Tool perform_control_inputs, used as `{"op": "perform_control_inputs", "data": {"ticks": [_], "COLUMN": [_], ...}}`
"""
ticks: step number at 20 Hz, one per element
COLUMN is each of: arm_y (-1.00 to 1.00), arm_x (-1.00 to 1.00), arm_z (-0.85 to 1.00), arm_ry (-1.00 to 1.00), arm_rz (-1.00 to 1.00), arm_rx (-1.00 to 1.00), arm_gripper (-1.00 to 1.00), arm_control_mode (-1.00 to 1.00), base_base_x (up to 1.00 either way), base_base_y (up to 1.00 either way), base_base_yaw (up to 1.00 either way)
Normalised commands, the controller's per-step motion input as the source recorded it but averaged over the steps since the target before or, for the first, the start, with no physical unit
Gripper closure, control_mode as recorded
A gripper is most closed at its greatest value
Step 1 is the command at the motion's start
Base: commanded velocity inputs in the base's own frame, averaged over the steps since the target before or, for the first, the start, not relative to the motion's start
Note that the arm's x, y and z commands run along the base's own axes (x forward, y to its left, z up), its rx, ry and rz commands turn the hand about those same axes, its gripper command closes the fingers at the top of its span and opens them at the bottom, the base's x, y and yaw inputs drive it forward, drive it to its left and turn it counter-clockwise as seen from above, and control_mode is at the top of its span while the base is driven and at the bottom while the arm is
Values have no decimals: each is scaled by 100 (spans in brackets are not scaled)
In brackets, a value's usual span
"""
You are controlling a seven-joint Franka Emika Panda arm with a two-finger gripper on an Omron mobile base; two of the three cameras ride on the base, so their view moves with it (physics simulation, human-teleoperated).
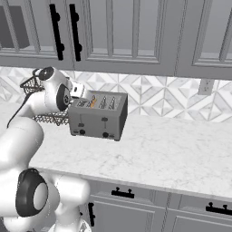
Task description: Start the toaster. Once the lever pops up, take the bread to the plate on the dining counter.
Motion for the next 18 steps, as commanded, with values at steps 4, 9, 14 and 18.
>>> {"op": "perform_control_inputs", "data": {"ticks": [4, 9, 14, 18], "arm_y": [0, 0, 0, 0], "arm_x": [0, 0, 0, 0], "arm_z": [-6, 0, 0, 0], "arm_ry": [-13, -2, 0, 0], "arm_rz": [0, 0, 0, 0], "arm_rx": [0, 0, 0, 0], "arm_gripper": [-100, -100, -100, -100], "arm_control_mode": [-100, -100, -100, -100], "base_base_x": [0, 0, 0, 0], "base_base_y": [0, 0, 0, 0], "base_base_yaw": [0, 0, 0, 0]}}
